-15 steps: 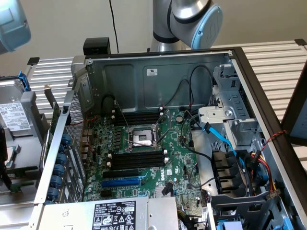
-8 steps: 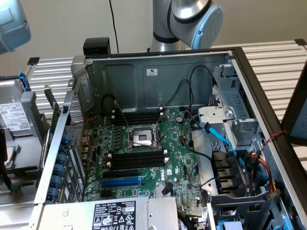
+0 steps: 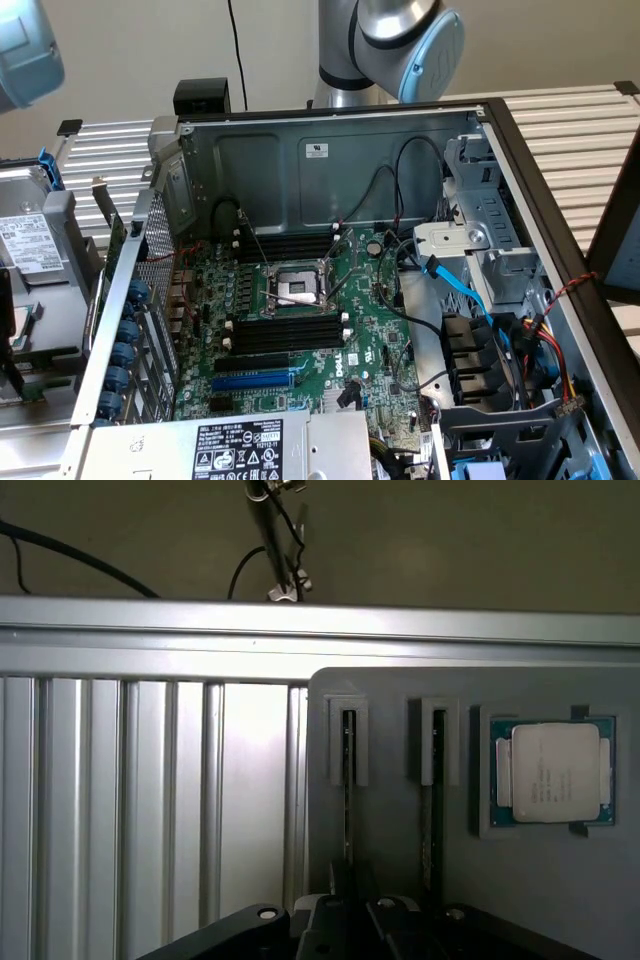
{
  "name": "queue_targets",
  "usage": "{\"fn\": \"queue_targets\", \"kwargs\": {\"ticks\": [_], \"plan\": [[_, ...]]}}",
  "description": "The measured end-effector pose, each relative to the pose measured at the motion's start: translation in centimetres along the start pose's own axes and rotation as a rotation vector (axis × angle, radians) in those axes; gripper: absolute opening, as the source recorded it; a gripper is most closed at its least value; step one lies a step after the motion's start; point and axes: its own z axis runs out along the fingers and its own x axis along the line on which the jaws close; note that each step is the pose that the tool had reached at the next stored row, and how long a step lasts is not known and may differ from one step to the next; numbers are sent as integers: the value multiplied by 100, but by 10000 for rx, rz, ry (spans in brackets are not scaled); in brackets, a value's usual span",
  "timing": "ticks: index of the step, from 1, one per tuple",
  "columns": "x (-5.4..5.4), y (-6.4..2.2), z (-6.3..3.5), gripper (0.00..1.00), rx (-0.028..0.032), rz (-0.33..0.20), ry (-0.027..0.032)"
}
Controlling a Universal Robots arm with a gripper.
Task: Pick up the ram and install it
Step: 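Pick up the ram and move it above insertion slot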
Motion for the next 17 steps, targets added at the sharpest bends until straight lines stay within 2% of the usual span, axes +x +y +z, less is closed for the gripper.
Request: {"fn": "queue_targets", "kwargs": {"ticks": [6,17], "plan": [[0,0,0,12,3,5,-1],[-1,-1,-68,12,5,55,26]]}}
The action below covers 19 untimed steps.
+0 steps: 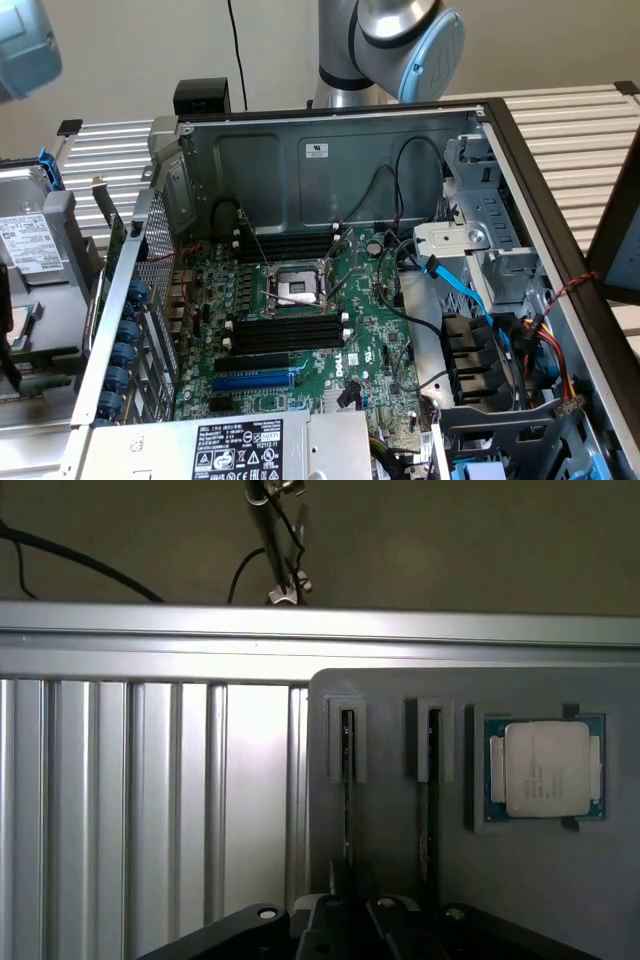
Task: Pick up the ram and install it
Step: 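Pick up the ram and move it above insertion slot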
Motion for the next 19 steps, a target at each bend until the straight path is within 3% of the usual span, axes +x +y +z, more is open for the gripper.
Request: {"fn": "queue_targets", "kwargs": {"ticks": [7,19], "plan": [[-3,0,-66,12,5,126,48],[-14,-2,-358,12,59,131,191]]}}
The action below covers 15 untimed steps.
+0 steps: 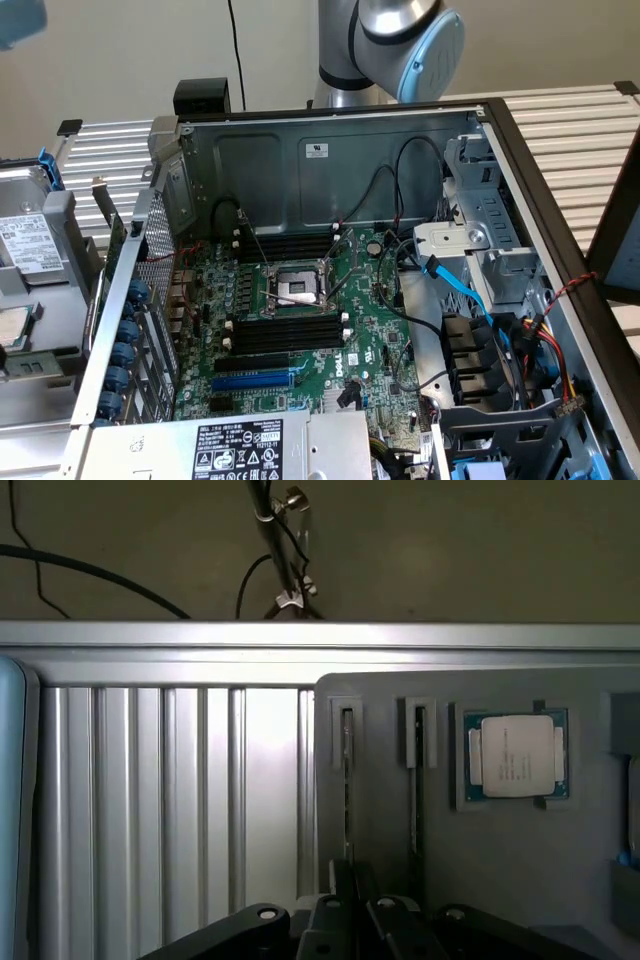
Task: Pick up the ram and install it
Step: 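Pick up the ram and move it above insertion slot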
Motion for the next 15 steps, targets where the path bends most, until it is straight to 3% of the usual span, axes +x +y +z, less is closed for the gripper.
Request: {"fn": "queue_targets", "kwargs": {"ticks": [3,8,15], "plan": [[-21,0,-49,12,26,1,10],[-27,-3,-231,12,32,1,28],[-27,-4,-347,12,42,2,50]]}}
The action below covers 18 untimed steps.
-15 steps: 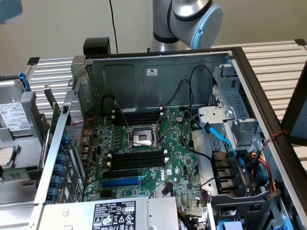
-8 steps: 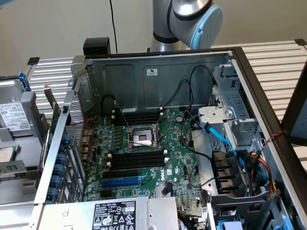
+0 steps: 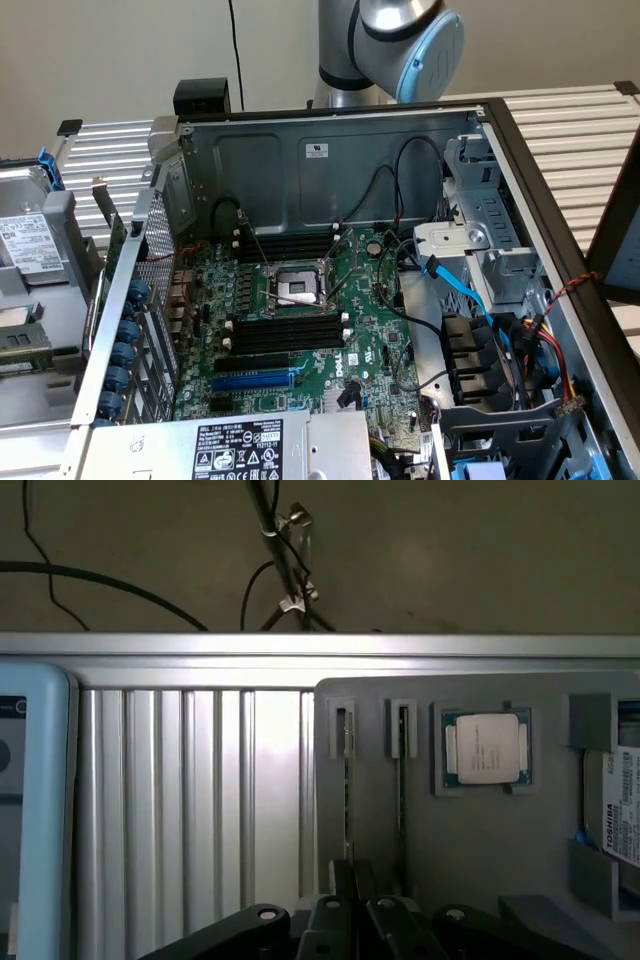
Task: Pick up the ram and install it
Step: 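Pick up the ram and move it above insertion slot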
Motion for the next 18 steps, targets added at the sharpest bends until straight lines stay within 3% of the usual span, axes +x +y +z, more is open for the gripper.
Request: {"fn": "queue_targets", "kwargs": {"ticks": [7,10,14,18], "plan": [[3,-4,-189,12,72,1,0],[2,-3,-218,12,217,4,-1],[4,-17,-389,12,241,4,-1],[-3,-19,-539,12,318,5,-2]]}}
